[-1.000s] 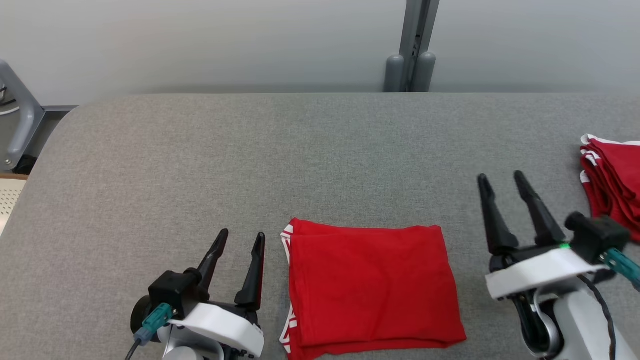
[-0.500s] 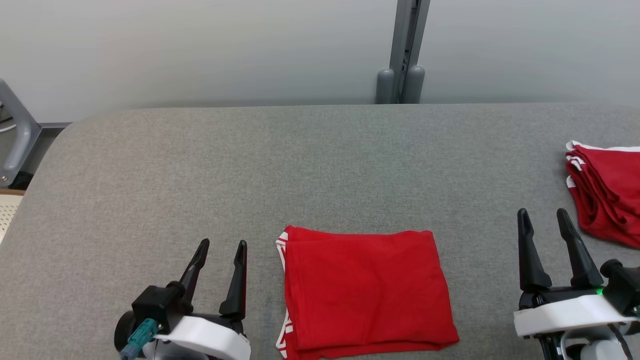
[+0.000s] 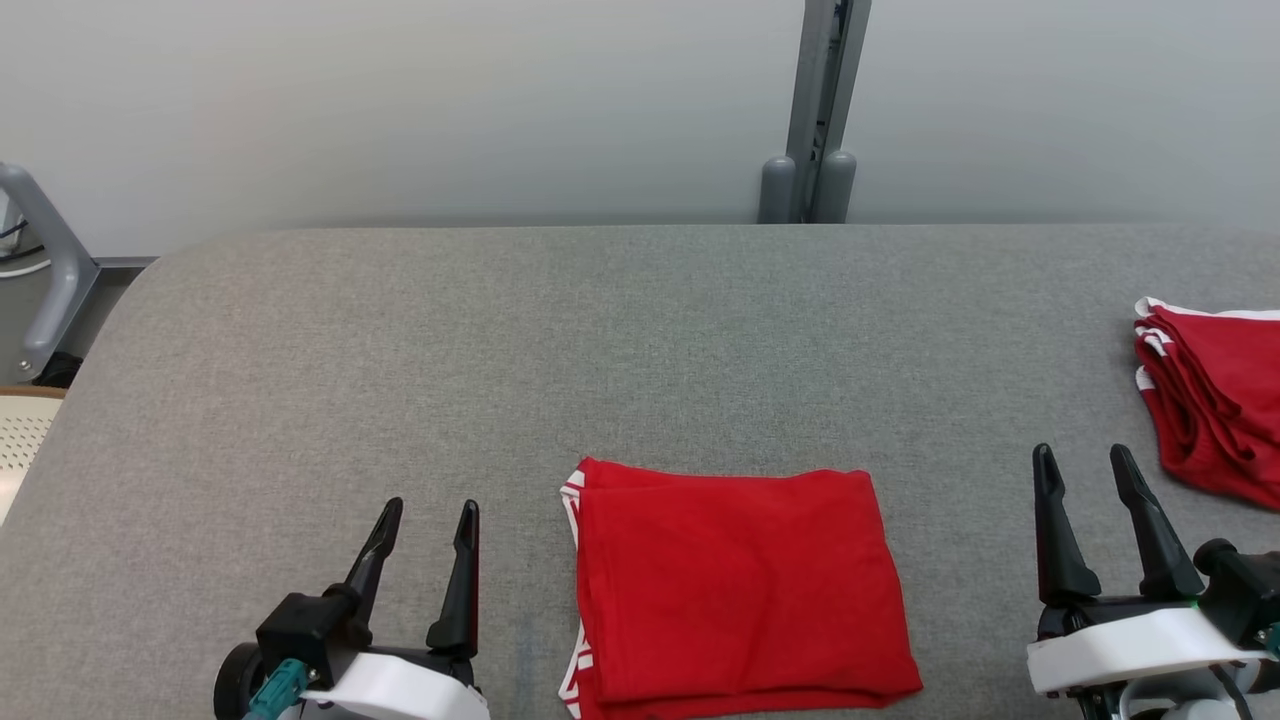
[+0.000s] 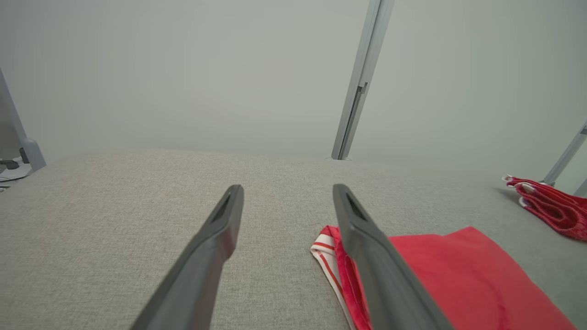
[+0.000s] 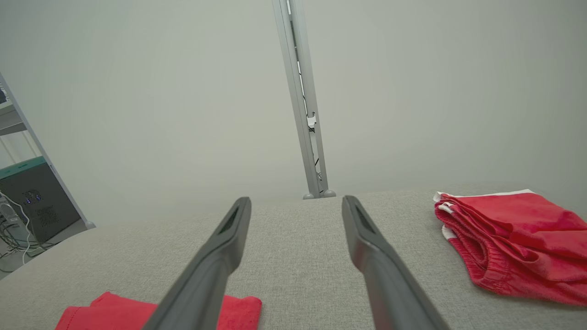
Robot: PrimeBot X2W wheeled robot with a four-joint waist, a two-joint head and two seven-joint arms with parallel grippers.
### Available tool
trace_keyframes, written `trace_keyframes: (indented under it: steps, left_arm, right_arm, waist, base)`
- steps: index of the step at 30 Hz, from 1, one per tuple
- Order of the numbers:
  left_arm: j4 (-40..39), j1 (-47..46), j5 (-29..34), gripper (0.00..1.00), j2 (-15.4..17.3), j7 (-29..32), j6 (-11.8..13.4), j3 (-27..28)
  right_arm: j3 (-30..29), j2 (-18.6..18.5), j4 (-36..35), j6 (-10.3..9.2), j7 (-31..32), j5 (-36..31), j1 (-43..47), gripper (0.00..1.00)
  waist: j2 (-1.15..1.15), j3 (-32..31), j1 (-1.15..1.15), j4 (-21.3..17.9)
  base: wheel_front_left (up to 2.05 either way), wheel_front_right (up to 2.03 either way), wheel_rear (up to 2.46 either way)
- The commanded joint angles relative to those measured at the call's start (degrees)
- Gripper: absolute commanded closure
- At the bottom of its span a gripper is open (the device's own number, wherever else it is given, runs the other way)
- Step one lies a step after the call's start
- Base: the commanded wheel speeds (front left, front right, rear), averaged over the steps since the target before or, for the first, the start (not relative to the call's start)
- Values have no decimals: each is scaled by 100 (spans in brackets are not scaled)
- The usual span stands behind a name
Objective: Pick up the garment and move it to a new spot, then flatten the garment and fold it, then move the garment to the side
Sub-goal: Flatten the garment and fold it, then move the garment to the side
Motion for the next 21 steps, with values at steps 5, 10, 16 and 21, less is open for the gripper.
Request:
trace_keyframes:
  steps: [5,10,16,21]
  left_arm:
    - [12,85,110,0,-32,-22,-92,104]
    - [33,73,170,0,-73,-22,-137,179]
    - [49,49,242,0,-110,-22,-194,259]
    - [63,30,293,0,-127,-22,-216,303]
  right_arm:
    - [-14,-18,38,3,-36,-29,46,0]
    - [-9,-17,54,3,-37,-29,45,0]
    - [-17,-17,86,3,-33,-37,17,0]
    - [-56,-17,230,3,36,-50,0,0]
  waist:
    - [0,-28,0,22]
    - [0,-29,0,30]
    - [0,-19,0,41]
    - [0,-9,0,50]
  base:
    - [0,0,0]
    - [0,0,0]
    - [0,0,0]
    - [0,0,0]
